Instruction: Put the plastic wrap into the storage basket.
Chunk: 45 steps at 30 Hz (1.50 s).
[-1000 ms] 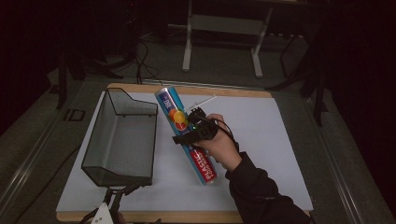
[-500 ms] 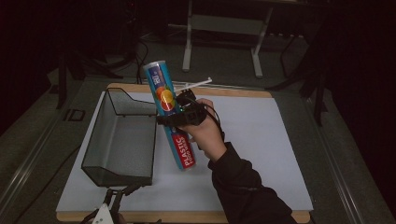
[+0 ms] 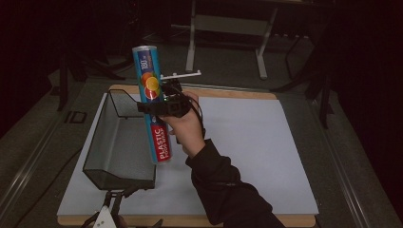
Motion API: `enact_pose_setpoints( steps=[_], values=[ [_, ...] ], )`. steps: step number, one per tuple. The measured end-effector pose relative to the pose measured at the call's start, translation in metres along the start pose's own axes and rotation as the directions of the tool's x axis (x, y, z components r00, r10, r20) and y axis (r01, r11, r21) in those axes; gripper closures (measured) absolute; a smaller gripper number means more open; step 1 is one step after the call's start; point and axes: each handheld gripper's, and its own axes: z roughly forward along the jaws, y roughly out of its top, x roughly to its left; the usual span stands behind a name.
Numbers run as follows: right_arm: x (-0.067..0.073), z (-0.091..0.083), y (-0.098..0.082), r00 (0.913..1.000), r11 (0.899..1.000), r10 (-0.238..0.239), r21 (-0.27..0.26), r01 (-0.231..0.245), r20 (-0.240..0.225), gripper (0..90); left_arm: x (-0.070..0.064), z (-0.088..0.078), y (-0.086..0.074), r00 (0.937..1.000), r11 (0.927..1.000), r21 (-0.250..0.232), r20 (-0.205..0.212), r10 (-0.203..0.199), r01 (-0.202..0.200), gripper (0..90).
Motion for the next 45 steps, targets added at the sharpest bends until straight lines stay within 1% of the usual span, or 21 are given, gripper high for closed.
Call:
enact_pose_setpoints(
  steps=[5,9,11,12,13,14,16,18,20,24,28,29,30,32,33,35,36,37,40,41,45],
  values=[
    [-0.001,0.022,-0.004,0.9986,0.999,0.050,-0.010,-0.050,0.019,31.7,0.000,-0.001,0.000,1.0000,1.0000,-0.005,-0.007,0.000,0.000,2.0],
    [-0.004,0.040,-0.010,0.9942,0.995,0.104,-0.013,-0.104,0.029,31.7,0.000,-0.001,0.000,1.0000,1.0000,-0.002,-0.006,0.000,0.000,2.0],
    [-0.004,0.043,-0.011,0.9934,0.994,0.109,-0.011,-0.109,0.035,31.7,0.000,-0.001,0.000,1.0000,1.0000,-0.002,-0.006,0.000,0.000,2.0],
    [-0.007,0.055,-0.016,0.9907,0.991,0.130,0.001,-0.130,0.040,31.7,0.000,-0.001,0.000,1.0000,1.0000,-0.001,-0.003,0.002,-0.002,2.0],
    [-0.007,0.055,-0.016,0.9907,0.991,0.130,0.001,-0.130,0.040,31.7,0.000,-0.001,0.000,1.0000,1.0000,-0.001,-0.003,0.002,-0.002,2.0],
    [-0.010,0.065,-0.020,0.9884,0.989,0.147,0.009,-0.148,0.038,31.7,0.000,-0.002,0.000,1.0000,1.0000,0.003,-0.003,0.004,-0.004,2.0],
    [-0.012,0.074,-0.025,0.9879,0.988,0.150,0.025,-0.151,0.041,31.7,0.000,-0.002,0.000,1.0000,1.0000,0.003,-0.005,0.004,-0.004,2.0],
    [-0.013,0.082,-0.030,0.9898,0.991,0.128,0.037,-0.130,0.063,31.7,0.000,-0.002,0.000,1.0000,1.0000,0.000,-0.002,0.003,-0.003,2.0],
    [-0.016,0.088,-0.034,0.9881,0.989,0.137,0.049,-0.141,0.069,31.7,0.000,-0.002,0.000,1.0000,1.0000,0.002,0.003,0.002,-0.002,2.0],
    [-0.019,0.096,-0.044,0.9826,0.980,0.178,0.078,-0.182,0.053,31.7,0.000,-0.001,0.000,1.0000,1.0000,0.006,0.009,0.001,-0.001,2.0],
    [-0.015,0.107,-0.055,0.9831,0.977,0.160,0.131,-0.171,0.089,31.7,0.000,-0.002,0.000,0.9999,1.0000,0.005,0.008,0.006,-0.006,2.0],
    [-0.015,0.107,-0.055,0.9831,0.977,0.160,0.131,-0.171,0.089,31.7,0.000,-0.002,0.000,0.9999,1.0000,0.005,0.008,0.006,-0.006,2.0],
    [-0.015,0.111,-0.059,0.9804,0.970,0.168,0.160,-0.183,0.102,31.7,-0.001,-0.002,0.000,0.9999,1.0000,0.006,0.007,0.007,-0.007,2.0],
    [-0.014,0.114,-0.063,0.9769,0.965,0.176,0.176,-0.195,0.122,31.7,0.000,-0.001,0.000,0.9999,1.0000,0.006,0.010,0.002,-0.002,2.0],
    [-0.013,0.115,-0.065,0.9750,0.965,0.171,0.176,-0.195,0.143,31.7,-0.001,-0.001,0.000,0.9999,1.0000,0.007,0.011,0.002,-0.002,2.0],
    [-0.012,0.116,-0.066,0.9724,0.963,0.173,0.179,-0.200,0.156,31.7,-0.001,-0.001,0.000,0.9999,1.0000,0.007,0.011,0.002,-0.002,2.0],
    [-0.012,0.119,-0.069,0.9710,0.962,0.162,0.190,-0.195,0.176,31.6,-0.001,-0.001,0.000,0.9999,1.0000,0.006,0.013,0.003,-0.004,2.0],
    [-0.012,0.120,-0.070,0.9715,0.965,0.160,0.179,-0.191,0.175,31.6,-0.001,-0.002,0.000,0.9999,1.0000,0.005,0.012,0.005,-0.005,2.0],
    [-0.013,0.123,-0.072,0.9660,0.963,0.178,0.168,-0.210,0.187,31.6,-0.001,-0.002,0.000,0.9999,1.0000,0.005,0.014,0.002,-0.002,2.0],
    [-0.015,0.126,-0.073,0.9608,0.960,0.192,0.164,-0.226,0.200,31.6,0.000,-0.002,0.000,0.9999,1.0000,0.007,0.013,0.003,-0.003,2.0],
    [-0.019,0.129,-0.075,0.9530,0.956,0.211,0.157,-0.247,0.218,31.4,0.000,-0.002,0.000,0.9999,1.0000,0.006,0.014,0.003,-0.003,2.0]
  ],
)
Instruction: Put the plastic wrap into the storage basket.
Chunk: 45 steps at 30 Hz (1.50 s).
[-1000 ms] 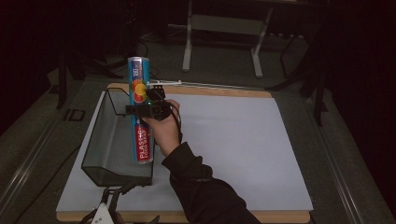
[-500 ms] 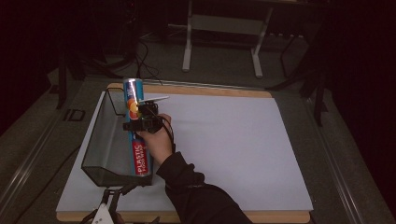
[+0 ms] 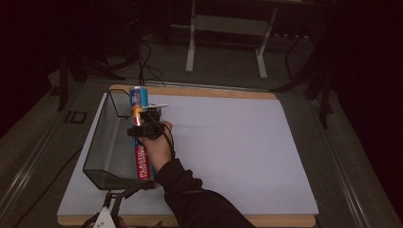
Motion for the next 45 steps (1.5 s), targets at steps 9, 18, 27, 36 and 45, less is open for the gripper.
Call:
enact_pose_setpoints(
  steps=[9,18,27,36,45],
  values=[
    [-0.003,0.011,0.002,0.9994,1.000,0.013,0.023,-0.013,0.032,30.9,0.000,0.000,0.000,1.0000,1.0000,0.004,0.007,-0.003,0.003,2.0],
    [-0.008,0.020,0.000,0.9989,0.999,0.024,0.037,-0.025,0.040,30.2,0.001,0.000,0.000,0.9999,1.0000,0.003,0.009,-0.005,0.005,2.0],
    [-0.009,0.023,0.001,0.9990,0.998,-0.012,0.056,0.010,0.043,28.1,0.000,0.001,-0.001,0.9999,1.0000,0.006,0.013,-0.008,0.008,2.0],
    [-0.009,0.009,0.005,0.9933,0.994,-0.111,0.012,0.110,0.035,18.1,0.000,0.002,-0.001,0.9999,0.9999,0.009,0.013,-0.011,0.010,2.0],
    [-0.013,-0.023,0.007,0.9772,0.976,-0.212,-0.054,0.212,0.017,13.4,0.000,0.004,-0.001,0.9997,0.9997,0.018,0.020,-0.016,0.015,2.0]
  ],
)
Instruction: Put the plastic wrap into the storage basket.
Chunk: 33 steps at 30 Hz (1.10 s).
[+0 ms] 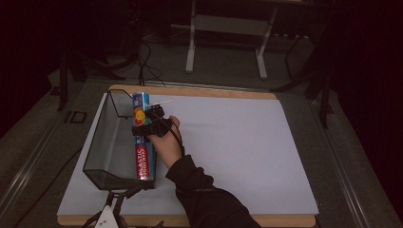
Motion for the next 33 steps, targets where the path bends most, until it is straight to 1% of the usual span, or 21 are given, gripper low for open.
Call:
enact_pose_setpoints(
  steps=[2,4,6,9,10,12,14,16,18,23,26,27,29,30,31,33],
  values=[
    [0.000,-0.007,0.000,0.9996,1.000,-0.025,-0.006,0.025,-0.009,13.2,0.000,0.000,0.000,0.9999,1.0000,0.001,0.010,-0.006,0.006,2.0],
    [-0.002,-0.014,0.000,0.9987,0.999,-0.051,-0.015,0.051,-0.006,13.3,0.001,0.001,0.000,0.9999,0.9999,0.006,0.011,-0.009,0.009,2.0],
    [-0.005,-0.022,0.000,0.9987,0.998,-0.050,-0.029,0.050,-0.011,13.4,0.001,0.001,0.000,0.9999,0.9999,0.006,0.013,-0.011,0.011,2.0],
    [-0.010,-0.032,-0.001,0.9980,0.997,-0.062,-0.038,0.061,-0.015,13.5,0.001,0.002,0.000,0.9998,0.9999,0.008,0.014,-0.015,0.015,2.0],
    [-0.011,-0.036,-0.002,0.9978,0.997,-0.063,-0.035,0.062,-0.020,13.5,0.001,0.002,0.000,0.9998,0.9999,0.007,0.014,-0.014,0.014,2.0],
    [-0.015,-0.043,-0.004,0.9965,0.995,-0.081,-0.050,0.081,-0.017,13.5,0.000,0.003,0.000,0.9999,0.9999,0.012,0.014,-0.008,0.008,2.0],
    [-0.019,-0.049,-0.006,0.9961,0.995,-0.085,-0.058,0.084,-0.023,13.5,-0.001,0.003,-0.001,0.9999,0.9999,0.016,0.016,-0.004,0.004,2.0],
    [-0.023,-0.055,-0.009,0.9959,0.994,-0.089,-0.068,0.088,-0.015,13.6,-0.001,0.004,-0.001,0.9998,0.9997,0.023,0.020,0.000,0.000,2.0],
    [-0.027,-0.061,-0.012,0.9954,0.994,-0.094,-0.066,0.092,-0.022,13.6,0.000,0.004,-0.001,0.9998,0.9996,0.028,0.022,-0.002,0.002,2.0],
    [-0.035,-0.076,-0.021,0.9926,0.990,-0.121,-0.075,0.119,-0.016,13.6,0.000,0.005,-0.001,0.9998,0.9996,0.029,0.018,-0.006,0.006,2.0],
    [-0.040,-0.085,-0.030,0.9897,0.984,-0.143,-0.106,0.143,0.005,13.3,0.000,0.006,-0.001,0.9997,0.9995,0.031,0.023,-0.003,0.002,2.0],
    [-0.041,-0.088,-0.033,0.9896,0.983,-0.144,-0.113,0.143,0.000,13.2,-0.001,0.006,-0.001,0.9997,0.9995,0.032,0.023,-0.003,0.002,2.0],
    [-0.044,-0.094,-0.039,0.9884,0.981,-0.152,-0.122,0.151,0.004,13.2,0.000,0.007,-0.001,0.9997,0.9994,0.035,0.024,-0.004,0.003,2.0],
    [-0.046,-0.096,-0.042,0.9892,0.981,-0.147,-0.130,0.145,-0.003,13.3,0.000,0.007,-0.002,0.9997,0.9993,0.036,0.023,-0.004,0.003,2.0],
    [-0.048,-0.098,-0.045,0.9898,0.983,-0.142,-0.123,0.139,-0.013,13.3,0.000,0.007,-0.002,0.9997,0.9993,0.038,0.023,-0.004,0.003,2.0],
    [-0.052,-0.102,-0.049,0.9899,0.984,-0.141,-0.110,0.138,-0.018,13.3,0.000,0.007,-0.002,0.9997,0.9993,0.037,0.024,-0.003,0.003,2.0]
  ],
)
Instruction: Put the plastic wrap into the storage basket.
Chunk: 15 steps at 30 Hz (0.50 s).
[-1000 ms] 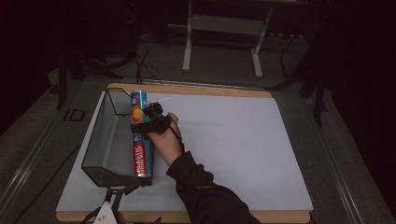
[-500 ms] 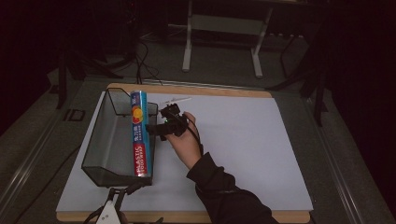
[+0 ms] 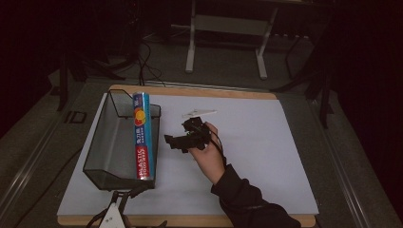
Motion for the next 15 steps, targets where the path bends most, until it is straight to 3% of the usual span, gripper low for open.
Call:
enact_pose_setpoints(
  steps=[15],
  values=[
    [-0.014,-0.038,-0.035,0.9985,1.000,-0.008,-0.005,0.008,-0.055,13.3,-0.001,0.001,0.000,1.0000,1.0000,0.003,-0.001,0.004,-0.004,2.0]
  ],
)
